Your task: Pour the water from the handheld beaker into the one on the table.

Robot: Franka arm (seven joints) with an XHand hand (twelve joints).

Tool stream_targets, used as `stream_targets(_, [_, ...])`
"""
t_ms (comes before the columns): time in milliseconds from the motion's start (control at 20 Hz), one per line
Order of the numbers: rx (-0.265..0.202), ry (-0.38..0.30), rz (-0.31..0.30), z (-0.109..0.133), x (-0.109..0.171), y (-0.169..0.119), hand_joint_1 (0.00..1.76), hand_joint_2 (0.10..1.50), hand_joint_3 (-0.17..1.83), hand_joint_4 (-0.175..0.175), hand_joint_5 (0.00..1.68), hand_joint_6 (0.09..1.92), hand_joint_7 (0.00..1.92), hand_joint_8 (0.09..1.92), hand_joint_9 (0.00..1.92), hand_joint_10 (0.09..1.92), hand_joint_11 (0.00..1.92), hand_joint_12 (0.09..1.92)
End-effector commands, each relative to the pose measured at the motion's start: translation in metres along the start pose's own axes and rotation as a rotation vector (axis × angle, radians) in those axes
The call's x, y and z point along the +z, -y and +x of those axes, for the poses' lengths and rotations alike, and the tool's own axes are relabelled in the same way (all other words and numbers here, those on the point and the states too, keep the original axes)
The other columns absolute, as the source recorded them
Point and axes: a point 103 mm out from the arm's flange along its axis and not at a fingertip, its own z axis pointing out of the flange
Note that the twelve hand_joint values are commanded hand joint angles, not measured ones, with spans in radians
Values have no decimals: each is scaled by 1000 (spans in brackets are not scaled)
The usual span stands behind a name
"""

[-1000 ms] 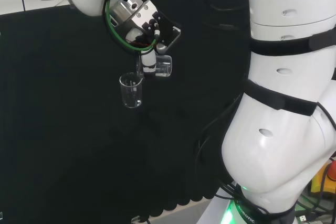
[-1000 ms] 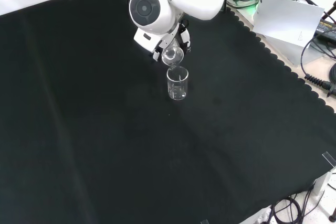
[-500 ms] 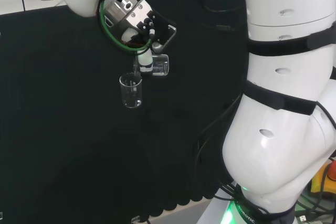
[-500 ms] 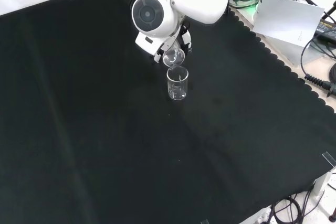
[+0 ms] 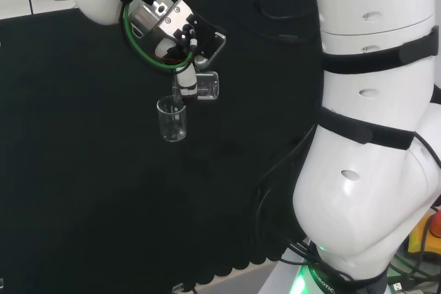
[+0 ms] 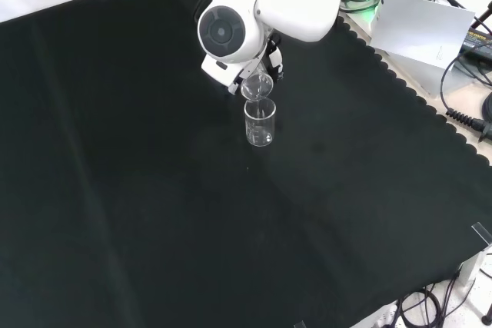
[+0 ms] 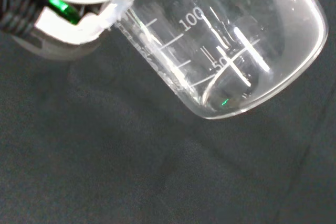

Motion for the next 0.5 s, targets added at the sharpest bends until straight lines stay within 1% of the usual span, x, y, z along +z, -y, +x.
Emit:
stream_targets(50, [0, 19, 14, 7, -7, -1, 1137, 655, 716, 96, 1216, 802, 1515, 458, 1604, 87, 1197, 867])
stream_targets(500, [-3, 34, 39, 13, -11, -2, 1136, 656, 715, 98, 1214, 806, 1516, 455, 1603, 87, 1195, 867])
